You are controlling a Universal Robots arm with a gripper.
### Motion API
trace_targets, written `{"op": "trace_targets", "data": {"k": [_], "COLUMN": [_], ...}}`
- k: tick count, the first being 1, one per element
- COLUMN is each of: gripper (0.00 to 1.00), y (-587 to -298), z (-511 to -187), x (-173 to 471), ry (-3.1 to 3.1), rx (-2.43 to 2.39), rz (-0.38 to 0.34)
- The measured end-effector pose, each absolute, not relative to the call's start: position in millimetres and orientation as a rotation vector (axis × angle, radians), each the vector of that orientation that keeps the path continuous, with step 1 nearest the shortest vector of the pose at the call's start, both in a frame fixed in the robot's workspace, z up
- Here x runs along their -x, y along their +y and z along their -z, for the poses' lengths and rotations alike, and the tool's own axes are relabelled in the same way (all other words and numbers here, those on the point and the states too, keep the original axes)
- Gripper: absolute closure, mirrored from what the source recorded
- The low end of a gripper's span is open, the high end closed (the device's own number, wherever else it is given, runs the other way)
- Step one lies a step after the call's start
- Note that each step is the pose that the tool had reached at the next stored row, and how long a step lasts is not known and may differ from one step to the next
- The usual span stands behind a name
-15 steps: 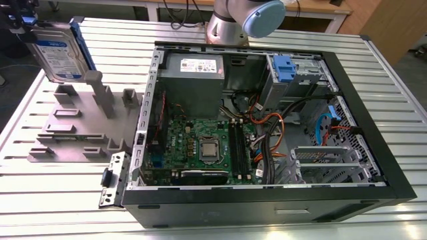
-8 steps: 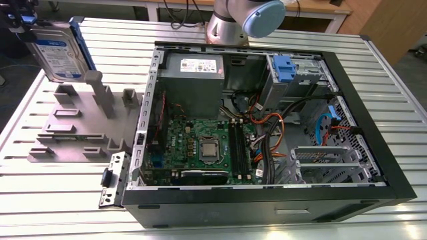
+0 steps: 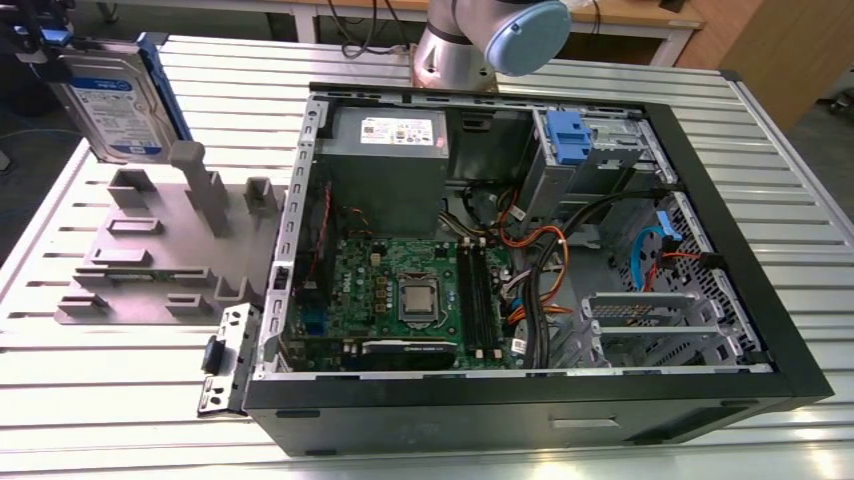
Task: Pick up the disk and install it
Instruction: 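Pick up the disk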
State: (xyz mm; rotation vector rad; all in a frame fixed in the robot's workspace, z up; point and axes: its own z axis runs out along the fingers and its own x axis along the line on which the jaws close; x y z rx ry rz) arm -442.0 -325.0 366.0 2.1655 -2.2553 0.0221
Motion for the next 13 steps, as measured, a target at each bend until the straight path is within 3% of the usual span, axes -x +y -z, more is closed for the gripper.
{"op": "trace_targets", "data": {"k": [13], "gripper": [0.64], "y": [-325.0], "z": [-371.0], "x": [442.0], "ry": [-2.255], "rx": [-2.166], "rz": [-0.022]}}
